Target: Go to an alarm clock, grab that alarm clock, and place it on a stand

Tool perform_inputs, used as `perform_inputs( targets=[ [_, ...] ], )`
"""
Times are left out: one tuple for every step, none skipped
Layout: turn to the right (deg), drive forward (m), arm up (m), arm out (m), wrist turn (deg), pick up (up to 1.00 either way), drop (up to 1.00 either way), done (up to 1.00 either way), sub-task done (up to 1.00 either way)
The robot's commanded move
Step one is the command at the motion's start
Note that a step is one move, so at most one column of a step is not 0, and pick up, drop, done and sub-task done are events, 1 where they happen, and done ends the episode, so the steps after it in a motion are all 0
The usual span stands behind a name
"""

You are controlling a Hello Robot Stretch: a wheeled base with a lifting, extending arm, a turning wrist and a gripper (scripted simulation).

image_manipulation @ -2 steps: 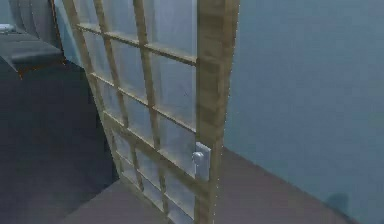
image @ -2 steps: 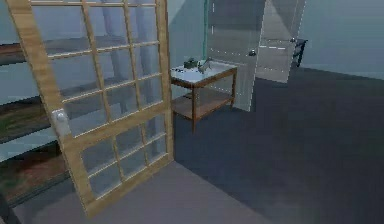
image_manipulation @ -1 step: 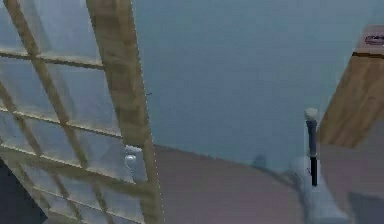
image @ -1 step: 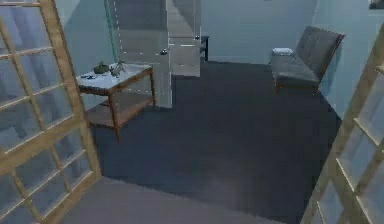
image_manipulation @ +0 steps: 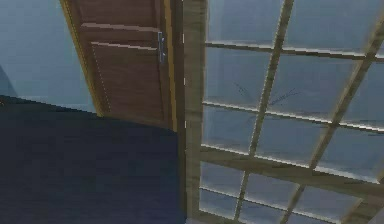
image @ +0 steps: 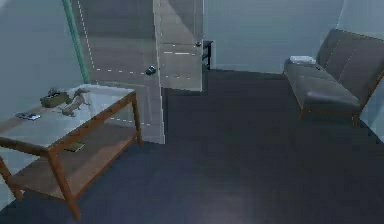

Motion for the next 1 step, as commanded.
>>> perform_inputs(
  targets=[
    [3.0,0.0,0.0,0.0,0.0,0.0,0.0,0.0,0.0]
  ],
)
